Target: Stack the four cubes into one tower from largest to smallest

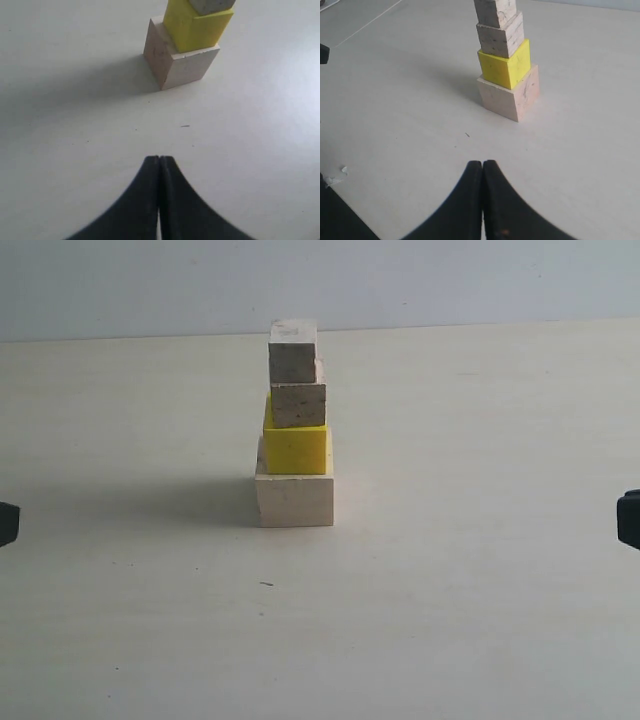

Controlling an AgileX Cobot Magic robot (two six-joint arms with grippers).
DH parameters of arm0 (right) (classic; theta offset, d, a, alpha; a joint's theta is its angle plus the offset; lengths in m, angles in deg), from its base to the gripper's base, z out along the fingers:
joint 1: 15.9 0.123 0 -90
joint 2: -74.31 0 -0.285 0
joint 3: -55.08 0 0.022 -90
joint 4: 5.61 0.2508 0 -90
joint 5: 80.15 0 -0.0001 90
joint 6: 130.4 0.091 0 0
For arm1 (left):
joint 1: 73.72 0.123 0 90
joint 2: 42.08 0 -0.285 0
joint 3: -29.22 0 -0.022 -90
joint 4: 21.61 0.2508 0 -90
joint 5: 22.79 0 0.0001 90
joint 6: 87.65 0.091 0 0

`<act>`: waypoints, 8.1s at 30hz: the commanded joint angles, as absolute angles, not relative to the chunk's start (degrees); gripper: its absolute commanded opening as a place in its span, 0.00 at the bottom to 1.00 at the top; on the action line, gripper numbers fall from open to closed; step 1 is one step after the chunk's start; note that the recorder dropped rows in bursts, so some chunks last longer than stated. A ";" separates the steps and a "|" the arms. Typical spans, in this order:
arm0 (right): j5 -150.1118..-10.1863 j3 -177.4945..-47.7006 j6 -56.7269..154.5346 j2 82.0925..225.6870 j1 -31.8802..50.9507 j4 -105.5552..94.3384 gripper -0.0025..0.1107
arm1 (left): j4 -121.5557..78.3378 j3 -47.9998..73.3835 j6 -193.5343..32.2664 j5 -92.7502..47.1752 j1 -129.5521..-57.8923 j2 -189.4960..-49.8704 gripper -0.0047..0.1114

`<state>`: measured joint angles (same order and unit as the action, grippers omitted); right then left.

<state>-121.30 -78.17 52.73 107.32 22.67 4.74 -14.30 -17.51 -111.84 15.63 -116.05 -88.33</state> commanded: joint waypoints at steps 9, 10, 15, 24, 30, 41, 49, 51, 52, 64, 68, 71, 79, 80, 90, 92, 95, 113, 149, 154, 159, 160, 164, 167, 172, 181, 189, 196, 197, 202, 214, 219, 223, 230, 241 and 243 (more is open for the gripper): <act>-120.68 -77.84 52.59 107.16 22.77 4.79 0.02 | -14.30 -17.78 -111.92 15.02 -101.25 -80.18 0.04; -120.68 -77.84 52.59 107.16 22.77 4.79 0.02 | -14.30 -17.78 -111.92 15.02 -99.08 -79.17 0.04; -120.68 -77.84 52.59 107.16 22.77 4.79 0.02 | -16.43 -17.78 -112.11 15.02 -87.16 -73.63 0.04; -120.68 -77.84 52.59 107.16 22.77 4.79 0.02 | -25.11 -19.50 -112.34 15.63 -69.03 -62.48 0.04; -120.68 -77.84 52.59 107.16 22.77 4.79 0.02 | -26.17 -25.35 -112.22 13.98 -67.96 -55.30 0.04; -120.68 -77.84 52.59 107.16 22.77 4.79 0.02 | -21.61 -38.44 -111.65 -1.38 -72.33 -49.87 0.04; -120.68 -77.84 52.59 107.16 22.77 4.79 0.02 | -20.68 -44.43 -111.65 -2.34 -72.47 -49.87 0.04; -120.68 -77.84 52.59 107.16 22.77 4.79 0.02 | -19.58 -45.38 -111.65 -2.47 -72.47 -49.87 0.04; -120.68 -77.84 52.59 107.16 22.77 4.79 0.02 | -18.50 -45.97 -111.65 -2.47 -72.47 -49.87 0.04; -120.68 -77.84 52.59 107.16 22.77 4.93 0.02 | -10.87 -48.00 -109.05 -2.17 -72.47 -49.87 0.04; -120.68 -77.84 52.59 107.16 22.77 4.93 0.02 | -10.87 -48.00 -107.27 -2.03 -72.47 -49.87 0.04; -120.68 -77.84 52.59 107.16 22.77 4.93 0.02 | -10.87 -48.00 -106.89 -1.74 -72.47 -49.87 0.04; -120.68 -77.84 52.59 107.16 22.77 4.93 0.02 | -10.87 -48.00 -106.20 -1.74 -72.47 -49.87 0.04; -120.68 -77.84 52.59 107.16 22.77 4.93 0.02 | -10.87 -48.00 -106.20 -1.74 -72.47 -49.87 0.04; -120.68 -77.84 52.59 107.16 22.77 4.93 0.02 | -10.87 -48.00 -106.20 -1.74 -72.47 -49.87 0.04; -120.68 -77.84 52.59 107.16 22.77 4.93 0.02 | -10.87 -48.00 -106.20 -1.74 -72.47 -49.87 0.04; -120.68 -77.84 52.59 107.16 22.77 4.93 0.02 | -10.87 -48.00 -106.20 -1.74 -72.47 -49.87 0.04; -120.68 -77.84 52.59 107.16 22.77 4.93 0.02 | -10.87 -48.00 -106.20 -1.74 -72.47 -49.87 0.04; -120.68 -77.84 52.59 107.16 22.77 4.93 0.02 | -10.87 -48.00 -106.20 -1.74 -72.47 -49.87 0.04; -120.68 -77.84 52.59 107.16 22.77 4.93 0.02 | -10.87 -48.00 -106.20 -1.74 -72.47 -49.87 0.04; -120.68 -77.84 52.59 107.16 22.77 4.93 0.02 | -10.87 -48.00 -106.20 -1.74 -72.47 -49.87 0.04; -120.68 -77.84 52.59 107.16 22.77 4.93 0.02 | -10.87 -48.00 -106.20 -1.74 -72.47 -49.87 0.04; -120.68 -77.84 52.59 107.16 22.77 4.93 0.02 | -10.87 -48.00 -106.20 -1.74 -72.47 -49.87 0.04; -120.68 -77.84 52.59 107.16 22.77 4.93 0.02 | -10.87 -48.00 -106.20 -1.74 -72.47 -49.87 0.04; -120.68 -77.84 52.59 107.16 22.77 4.93 0.02 | -10.87 -48.00 -106.20 -1.74 -72.47 -49.87 0.04; -120.68 -77.84 52.59 107.16 22.77 4.93 0.02 | -10.87 -48.00 -106.20 -1.74 -72.47 -49.87 0.04; -120.68 -77.84 52.59 107.16 22.77 4.93 0.02 | -10.87 -48.00 -106.20 -1.74 -72.47 -49.87 0.04; -120.68 -77.84 52.59 107.16 22.77 4.93 0.02 | -18.72 -48.00 -106.23 -2.18 -72.47 -49.87 0.04; -120.68 -77.84 52.59 107.16 22.77 4.93 0.02 | -20.86 -48.00 -106.23 -2.18 -72.47 -49.87 0.04; -120.68 -77.84 52.59 107.16 22.77 4.93 0.02 | -23.95 -48.00 -106.05 -2.30 -72.47 -49.87 0.04; -120.68 -77.84 52.59 107.16 22.77 4.93 0.02 | -23.71 -48.00 -88.94 -2.42 -72.47 -49.87 0.04; -120.68 -77.84 52.59 107.16 22.77 4.93 0.02 | -23.71 -48.00 -88.07 -2.42 -72.47 -49.87 0.04; -120.68 -77.84 52.59 107.16 22.77 4.93 0.02 | -23.71 -48.00 -88.07 -2.42 -72.47 -49.87 0.04; -120.68 -77.84 52.59 107.16 22.77 4.93 0.02 | -23.71 -48.00 -87.65 -2.54 -72.47 -49.87 0.04; -120.68 -77.84 52.59 107.16 22.77 4.93 0.02 | -23.71 -48.00 -87.65 -2.54 -72.47 -49.87 0.04; -120.68 -77.84 52.59 107.16 22.77 4.93 0.02 | -23.71 -48.00 -87.65 -2.54 -72.47 -49.87 0.04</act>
